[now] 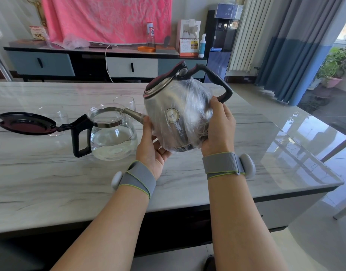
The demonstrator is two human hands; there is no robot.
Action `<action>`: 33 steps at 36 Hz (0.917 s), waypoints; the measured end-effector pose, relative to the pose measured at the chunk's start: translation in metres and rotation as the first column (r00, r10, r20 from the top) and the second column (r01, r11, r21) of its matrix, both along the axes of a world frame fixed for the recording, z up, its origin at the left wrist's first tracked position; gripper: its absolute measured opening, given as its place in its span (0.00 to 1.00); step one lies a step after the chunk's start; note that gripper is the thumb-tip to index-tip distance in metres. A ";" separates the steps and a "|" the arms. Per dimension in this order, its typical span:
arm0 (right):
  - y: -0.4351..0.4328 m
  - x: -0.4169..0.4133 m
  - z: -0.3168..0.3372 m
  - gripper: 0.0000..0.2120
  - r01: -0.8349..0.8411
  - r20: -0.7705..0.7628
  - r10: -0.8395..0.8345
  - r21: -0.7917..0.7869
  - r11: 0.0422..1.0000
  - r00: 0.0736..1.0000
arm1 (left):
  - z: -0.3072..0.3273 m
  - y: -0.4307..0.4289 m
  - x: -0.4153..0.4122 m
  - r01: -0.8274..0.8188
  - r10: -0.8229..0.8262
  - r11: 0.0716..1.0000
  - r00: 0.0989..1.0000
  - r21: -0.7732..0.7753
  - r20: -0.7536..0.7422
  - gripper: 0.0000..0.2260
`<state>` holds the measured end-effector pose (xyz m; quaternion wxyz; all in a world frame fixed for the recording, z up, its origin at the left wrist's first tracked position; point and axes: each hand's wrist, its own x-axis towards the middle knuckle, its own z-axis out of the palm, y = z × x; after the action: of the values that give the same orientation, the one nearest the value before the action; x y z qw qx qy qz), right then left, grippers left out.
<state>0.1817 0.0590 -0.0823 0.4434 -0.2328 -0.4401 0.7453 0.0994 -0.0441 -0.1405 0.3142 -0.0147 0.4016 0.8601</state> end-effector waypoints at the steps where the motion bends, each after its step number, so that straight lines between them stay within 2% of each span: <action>1: 0.000 0.000 0.000 0.09 0.001 0.000 -0.001 0.000 1.000 1.000 | 0.000 0.000 0.000 0.000 0.000 1.000 1.000 0.001 0.002 0.25; 11: -0.001 0.000 0.000 0.10 0.009 0.010 -0.009 0.010 1.000 1.000 | 0.002 0.000 0.001 0.000 0.000 1.000 1.000 0.003 -0.001 0.26; 33: 0.000 -0.002 -0.001 0.07 0.021 0.007 -0.021 -0.003 1.000 1.000 | 0.004 -0.002 0.004 0.009 -0.009 1.000 1.000 0.005 0.014 0.26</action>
<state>0.1792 0.0589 -0.0831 0.4493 -0.2406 -0.4381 0.7405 0.1031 -0.0456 -0.1368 0.3209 -0.0179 0.3972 0.8596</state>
